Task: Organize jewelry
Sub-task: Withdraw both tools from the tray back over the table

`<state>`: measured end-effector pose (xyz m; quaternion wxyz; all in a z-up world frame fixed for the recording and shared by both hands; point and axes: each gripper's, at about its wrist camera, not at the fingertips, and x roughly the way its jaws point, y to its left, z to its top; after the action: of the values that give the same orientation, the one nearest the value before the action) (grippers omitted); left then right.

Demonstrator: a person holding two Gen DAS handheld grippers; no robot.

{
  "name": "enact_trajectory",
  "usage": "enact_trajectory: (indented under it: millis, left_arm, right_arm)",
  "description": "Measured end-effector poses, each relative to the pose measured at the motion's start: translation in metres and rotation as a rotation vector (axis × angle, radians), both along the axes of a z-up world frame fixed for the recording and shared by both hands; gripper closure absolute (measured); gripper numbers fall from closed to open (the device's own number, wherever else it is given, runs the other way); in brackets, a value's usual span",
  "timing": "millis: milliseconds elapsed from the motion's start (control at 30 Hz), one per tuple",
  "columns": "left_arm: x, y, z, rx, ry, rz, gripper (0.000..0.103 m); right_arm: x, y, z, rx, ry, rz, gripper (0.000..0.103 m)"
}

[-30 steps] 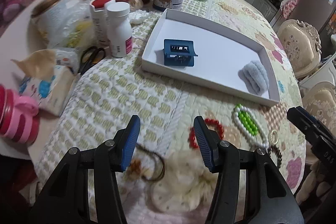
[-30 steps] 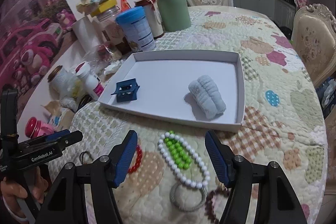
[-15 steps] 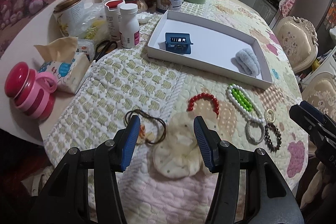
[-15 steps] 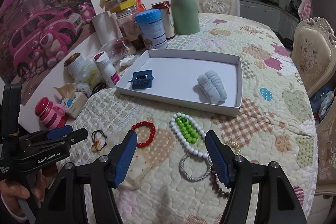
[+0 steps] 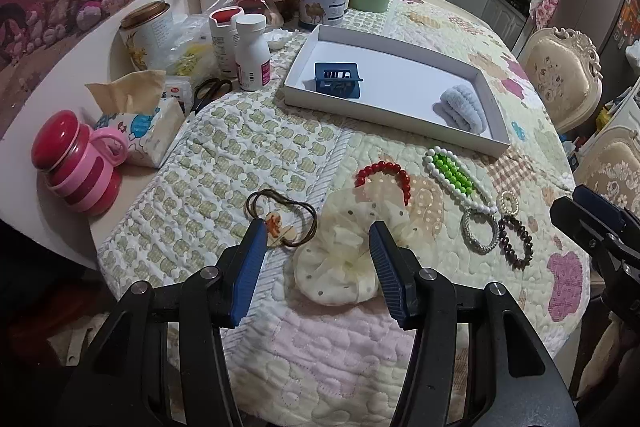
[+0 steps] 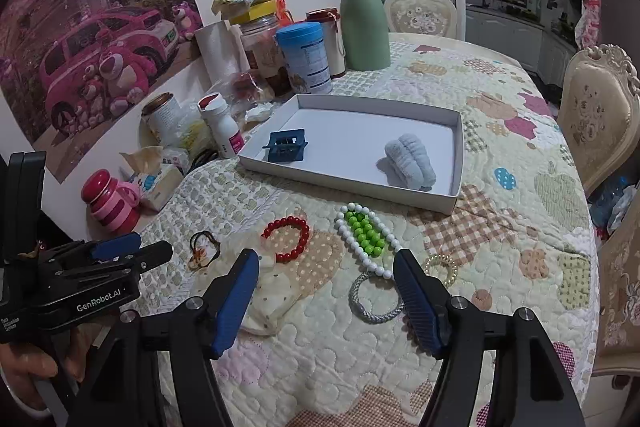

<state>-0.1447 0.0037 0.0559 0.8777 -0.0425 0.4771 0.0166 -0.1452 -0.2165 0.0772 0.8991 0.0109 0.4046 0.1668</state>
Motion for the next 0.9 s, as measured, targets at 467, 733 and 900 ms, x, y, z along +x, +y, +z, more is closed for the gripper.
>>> enact_trajectory:
  millis: [467,733,900]
  left_arm:
    - [-0.006,-0.001,0.001,0.001,-0.004,0.003,0.050]
    - [-0.011,0.004,0.003,-0.015,0.007,0.007,0.050]
    - [-0.008,0.028,-0.004,-0.124,0.056,0.036,0.050]
  right_arm:
    - [-0.010,-0.001,0.003,-0.003,-0.009,0.003,0.033]
    - [-0.011,-0.003,0.001,-0.005,-0.002,0.005,0.033]
    - [-0.011,-0.010,-0.006,-0.014,0.014,-0.004,0.033]
